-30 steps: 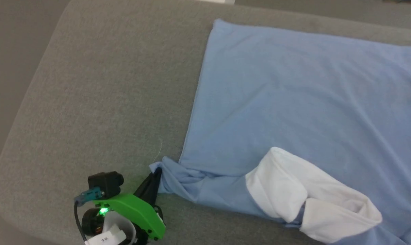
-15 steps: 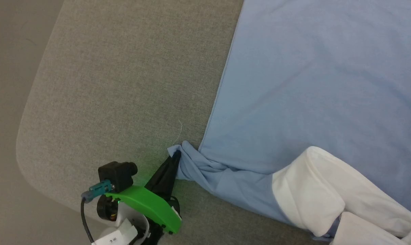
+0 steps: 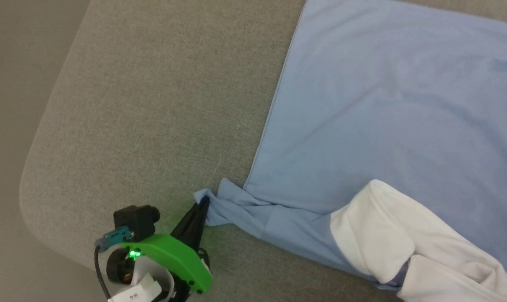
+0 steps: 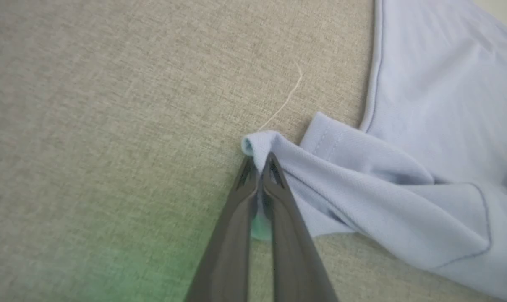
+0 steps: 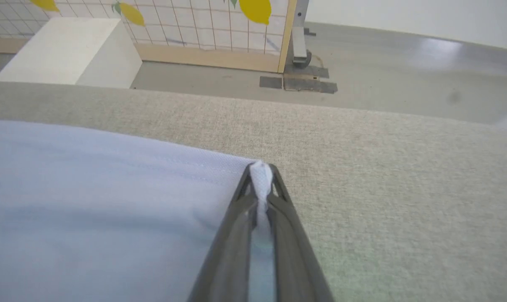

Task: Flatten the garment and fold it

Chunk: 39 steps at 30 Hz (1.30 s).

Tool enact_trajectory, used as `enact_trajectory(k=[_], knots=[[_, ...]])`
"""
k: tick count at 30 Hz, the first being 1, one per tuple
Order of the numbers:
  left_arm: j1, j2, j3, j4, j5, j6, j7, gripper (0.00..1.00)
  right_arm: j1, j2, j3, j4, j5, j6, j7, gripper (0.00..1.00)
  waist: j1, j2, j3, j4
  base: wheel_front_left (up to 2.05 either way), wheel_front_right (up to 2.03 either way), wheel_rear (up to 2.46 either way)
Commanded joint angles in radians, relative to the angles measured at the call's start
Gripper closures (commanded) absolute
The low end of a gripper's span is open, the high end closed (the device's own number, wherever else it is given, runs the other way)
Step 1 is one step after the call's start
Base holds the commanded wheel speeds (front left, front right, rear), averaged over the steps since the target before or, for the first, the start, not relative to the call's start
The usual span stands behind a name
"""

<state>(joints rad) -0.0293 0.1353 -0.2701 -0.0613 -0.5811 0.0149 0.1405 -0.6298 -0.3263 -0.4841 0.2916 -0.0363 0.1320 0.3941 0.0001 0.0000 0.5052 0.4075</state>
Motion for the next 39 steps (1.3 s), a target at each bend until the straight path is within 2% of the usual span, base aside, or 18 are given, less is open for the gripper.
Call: enact_trajectory(k=[1, 4, 6, 9, 12, 15, 21, 26, 30, 31, 32, 33, 34, 39], knots=[[0.031, 0.019, 0.010, 0.010, 0.012, 0.015, 0.011, 1.00, 0.053, 0.009, -0.003, -0.010, 0.023, -0.001, -0.079, 1.00, -0.0001, 0.0000, -0.137, -0.083, 0.00, 0.00, 0.00], [0.071, 0.038, 0.021, -0.002, 0.007, 0.031, 0.029, 1.00, 0.173, 0.058, -0.051, -0.033, 0.058, -0.001, -0.232, 1.00, -0.0001, 0.0000, -0.216, -0.130, 0.00, 0.00, 0.00], [0.097, 0.048, 0.025, -0.014, 0.004, 0.040, 0.042, 1.00, 0.252, 0.094, -0.085, -0.060, 0.065, -0.001, -0.290, 1.00, -0.0001, 0.0000, -0.258, -0.159, 0.00, 0.00, 0.00], [0.130, 0.064, 0.039, -0.035, 0.000, 0.056, 0.056, 1.00, 0.361, 0.146, -0.120, -0.109, 0.065, -0.001, -0.324, 1.00, -0.0001, 0.0000, -0.298, -0.202, 0.00, 0.00, 0.00], [0.157, 0.081, 0.054, -0.057, -0.003, 0.070, 0.067, 1.00, 0.459, 0.193, -0.145, -0.154, 0.051, -0.001, -0.307, 1.00, -0.0001, 0.0000, -0.326, -0.249, 0.00, 0.00, 0.00], [0.174, 0.092, 0.066, -0.072, -0.008, 0.080, 0.077, 1.00, 0.532, 0.229, -0.169, -0.181, 0.047, -0.001, -0.239, 1.00, -0.0001, 0.0000, -0.343, -0.284, 0.00, 0.00, 0.00], [0.202, 0.109, 0.076, -0.096, -0.018, 0.088, 0.094, 1.00, 0.612, 0.268, -0.202, -0.188, 0.076, -0.001, -0.006, 1.00, -0.0001, 0.0000, -0.364, -0.331, 0.00, 0.00, 0.00], [0.205, 0.111, 0.071, -0.097, -0.021, 0.089, 0.100, 1.00, 0.652, 0.275, -0.202, -0.158, 0.101, -0.001, 0.223, 1.00, -0.0001, 0.0000, -0.367, -0.334, 0.00, 0.00, 0.00], [0.200, 0.106, 0.063, -0.092, -0.026, 0.082, 0.097, 1.00, 0.665, 0.276, -0.199, -0.141, 0.136, -0.001, 0.299, 1.00, -0.0001, 0.0000, -0.367, -0.322, 0.00, 0.00, 0.00], [0.199, 0.106, 0.062, -0.091, -0.027, 0.081, 0.096, 1.00, 0.664, 0.276, -0.198, -0.145, 0.138, -0.001, 0.295, 0.81, -0.0001, 0.0000, -0.366, -0.318, 0.00, 0.00, 0.00], [0.199, 0.106, 0.061, -0.090, -0.028, 0.079, 0.095, 1.00, 0.663, 0.276, -0.190, -0.153, 0.139, -0.001, 0.285, 0.55, -0.0001, 0.0000, -0.364, -0.313, 0.00, 0.00, 0.00], [0.199, 0.108, 0.060, -0.089, -0.028, 0.078, 0.095, 1.00, 0.660, 0.276, -0.180, -0.165, 0.138, -0.001, 0.266, 0.35, -0.0001, 0.0000, -0.362, -0.309, 0.00, 0.00, 0.00], [0.197, 0.109, 0.059, -0.087, -0.027, 0.077, 0.094, 1.00, 0.649, 0.276, -0.172, -0.183, 0.139, -0.001, 0.227, 0.00, -0.0001, 0.0000, -0.360, -0.305, 0.00, 0.00, 0.00], [0.182, 0.109, 0.052, -0.080, -0.028, 0.070, 0.092, 1.00, 0.578, 0.259, -0.066, -0.238, 0.143, -0.001, -0.037, 0.00, -0.0001, 0.0000, -0.350, -0.284, 0.00, 0.00, 0.00]])
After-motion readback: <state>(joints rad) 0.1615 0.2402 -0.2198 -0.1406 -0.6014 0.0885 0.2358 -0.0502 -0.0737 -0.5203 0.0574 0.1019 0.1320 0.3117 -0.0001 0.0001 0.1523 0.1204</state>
